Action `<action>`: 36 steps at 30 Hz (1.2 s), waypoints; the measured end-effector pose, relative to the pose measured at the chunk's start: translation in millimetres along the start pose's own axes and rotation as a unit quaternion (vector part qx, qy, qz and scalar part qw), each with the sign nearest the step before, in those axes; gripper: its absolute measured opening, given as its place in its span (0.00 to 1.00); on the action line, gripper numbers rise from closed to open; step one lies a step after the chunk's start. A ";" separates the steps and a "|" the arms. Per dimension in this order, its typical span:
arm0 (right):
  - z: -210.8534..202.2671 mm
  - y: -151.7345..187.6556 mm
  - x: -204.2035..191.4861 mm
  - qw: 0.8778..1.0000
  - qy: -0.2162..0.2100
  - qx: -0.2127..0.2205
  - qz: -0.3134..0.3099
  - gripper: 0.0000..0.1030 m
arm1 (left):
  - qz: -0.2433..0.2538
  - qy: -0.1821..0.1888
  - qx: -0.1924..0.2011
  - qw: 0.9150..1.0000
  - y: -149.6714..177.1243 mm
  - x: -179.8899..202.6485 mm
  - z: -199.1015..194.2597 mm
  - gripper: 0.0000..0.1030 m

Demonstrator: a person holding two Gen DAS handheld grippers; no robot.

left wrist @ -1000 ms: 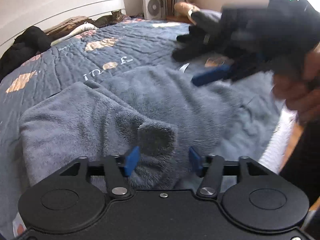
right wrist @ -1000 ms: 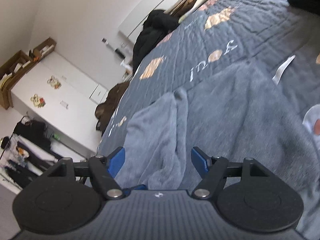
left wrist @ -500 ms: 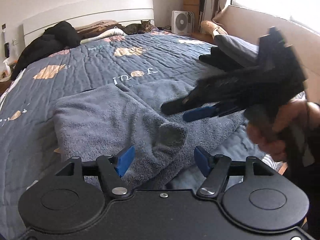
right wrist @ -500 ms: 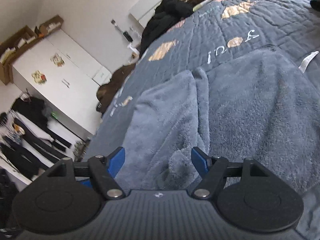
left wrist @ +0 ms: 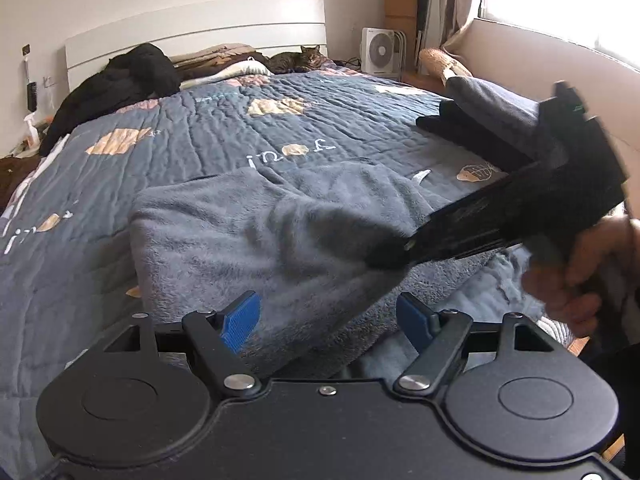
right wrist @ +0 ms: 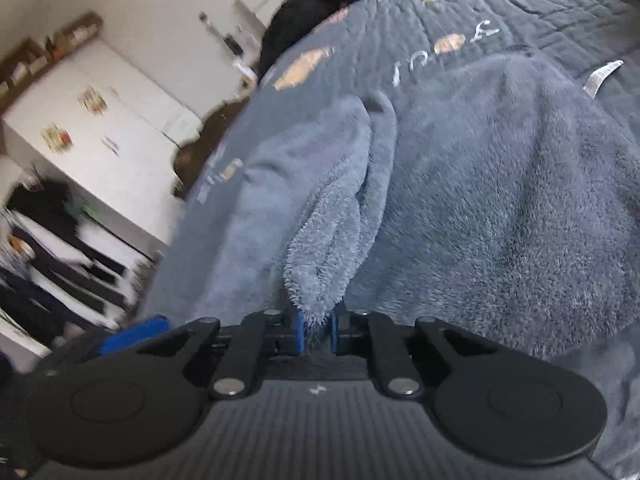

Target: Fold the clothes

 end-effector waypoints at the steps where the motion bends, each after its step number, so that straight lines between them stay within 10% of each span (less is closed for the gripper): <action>1: -7.3 -0.4 3.8 1.000 -0.006 0.015 0.022 0.11 | -0.003 0.000 0.002 1.000 0.2 -0.9 -1.5 0.72; 11: -2.2 8.2 39.1 0.997 0.031 -0.004 0.072 0.19 | -0.010 0.003 0.000 1.000 2.3 -2.0 -0.3 0.72; 18: 8.1 8.0 33.1 0.995 0.009 0.034 0.088 0.65 | -0.011 0.005 0.003 1.000 3.3 -0.2 -4.0 0.72; 22: 25.3 5.4 30.4 0.995 0.038 0.020 0.090 0.56 | -0.015 0.005 0.004 1.000 4.6 1.7 -4.0 0.72; 24: 29.5 5.5 29.4 0.994 0.059 0.009 0.092 0.20 | -0.014 0.006 0.002 1.000 5.2 2.9 -3.9 0.72; 36: -69.4 -40.6 12.5 0.987 0.030 0.134 0.080 0.13 | -0.006 0.016 0.006 1.000 7.2 10.1 -7.1 0.72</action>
Point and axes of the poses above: each gripper's, at about its wrist camera, not at the fingertips, and z roughly the way its jaws point, x to its right, y to its underside, the point moved 1 cm from there along z, roughly the way its jaws point, and after that the axes turned 12 degrees about -z, right-handed, at the moved point
